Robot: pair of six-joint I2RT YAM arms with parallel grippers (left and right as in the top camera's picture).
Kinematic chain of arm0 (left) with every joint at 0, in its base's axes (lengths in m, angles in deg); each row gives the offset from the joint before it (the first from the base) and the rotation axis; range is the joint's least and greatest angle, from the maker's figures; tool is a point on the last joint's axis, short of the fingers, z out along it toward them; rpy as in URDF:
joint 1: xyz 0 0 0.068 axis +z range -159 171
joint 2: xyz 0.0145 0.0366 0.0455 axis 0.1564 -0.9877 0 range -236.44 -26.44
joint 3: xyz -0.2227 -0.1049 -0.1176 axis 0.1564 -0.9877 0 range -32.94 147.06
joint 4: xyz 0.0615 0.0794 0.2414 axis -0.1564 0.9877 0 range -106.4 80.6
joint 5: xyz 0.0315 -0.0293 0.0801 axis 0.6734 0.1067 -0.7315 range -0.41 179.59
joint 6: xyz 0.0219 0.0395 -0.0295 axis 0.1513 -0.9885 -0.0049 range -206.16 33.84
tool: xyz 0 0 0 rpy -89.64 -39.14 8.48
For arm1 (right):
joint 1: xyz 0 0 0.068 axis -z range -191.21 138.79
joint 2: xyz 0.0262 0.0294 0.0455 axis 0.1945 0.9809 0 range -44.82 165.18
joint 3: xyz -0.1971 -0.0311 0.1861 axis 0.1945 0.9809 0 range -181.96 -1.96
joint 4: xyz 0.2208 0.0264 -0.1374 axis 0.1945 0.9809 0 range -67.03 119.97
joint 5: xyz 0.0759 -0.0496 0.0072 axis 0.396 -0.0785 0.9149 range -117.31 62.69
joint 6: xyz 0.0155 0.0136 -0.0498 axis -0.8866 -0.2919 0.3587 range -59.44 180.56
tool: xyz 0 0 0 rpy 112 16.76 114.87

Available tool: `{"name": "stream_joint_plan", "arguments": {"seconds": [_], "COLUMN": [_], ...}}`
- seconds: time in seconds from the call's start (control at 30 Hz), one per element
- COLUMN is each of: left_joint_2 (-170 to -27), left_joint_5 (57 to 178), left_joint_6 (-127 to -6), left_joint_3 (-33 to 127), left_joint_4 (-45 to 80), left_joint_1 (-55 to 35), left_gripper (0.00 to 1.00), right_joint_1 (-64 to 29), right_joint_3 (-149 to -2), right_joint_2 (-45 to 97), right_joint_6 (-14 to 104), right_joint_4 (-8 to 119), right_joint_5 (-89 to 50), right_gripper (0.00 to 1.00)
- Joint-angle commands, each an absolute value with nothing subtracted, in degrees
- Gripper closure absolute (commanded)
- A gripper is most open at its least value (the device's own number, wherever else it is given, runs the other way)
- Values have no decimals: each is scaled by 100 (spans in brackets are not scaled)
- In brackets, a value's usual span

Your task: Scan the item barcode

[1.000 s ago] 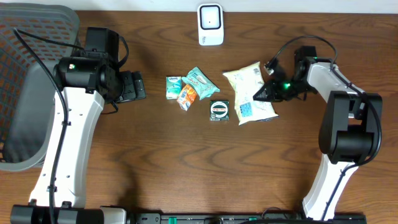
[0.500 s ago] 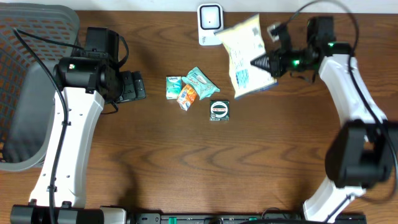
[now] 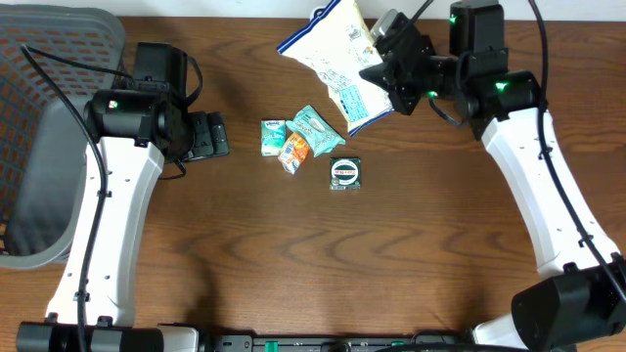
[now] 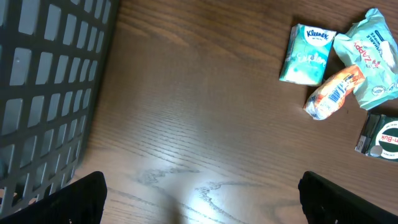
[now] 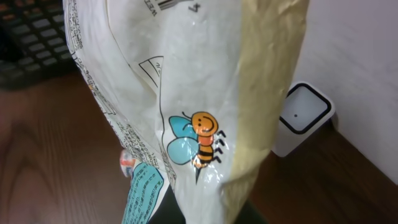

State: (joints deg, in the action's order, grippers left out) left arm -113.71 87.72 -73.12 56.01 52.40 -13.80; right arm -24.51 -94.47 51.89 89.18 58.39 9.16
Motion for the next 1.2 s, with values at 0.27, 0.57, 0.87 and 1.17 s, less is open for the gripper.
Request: {"name": "stream_joint_plan", "arguments": {"seconds": [0.27, 0.57, 0.87, 1.17], "left_joint_2": [-11379, -11379, -11379, -11379], "left_joint_5": [8716, 8716, 8716, 8716], "left_joint_6": [-7391, -7391, -7391, -7391], "left_joint_3": [5587, 5587, 5587, 5587], "left_joint_4": [5257, 5257, 5257, 5257], "left_joint_1": [-1351, -1351, -1351, -1351], "left_gripper": [2, 2, 2, 2], "right_joint_1": [-2471, -2471, -2471, -2469], "right_joint_3": [-9488, -9488, -9477, -8658], "right_joint_2": [5163, 5174, 5193, 5195], "right_joint_6": [8737, 8717, 8715, 8068], "right_joint_4": [5834, 5928, 6158, 5777], "right_joint_5": [553, 96, -655, -4902], "right_gripper": [99, 99, 99, 99]}}
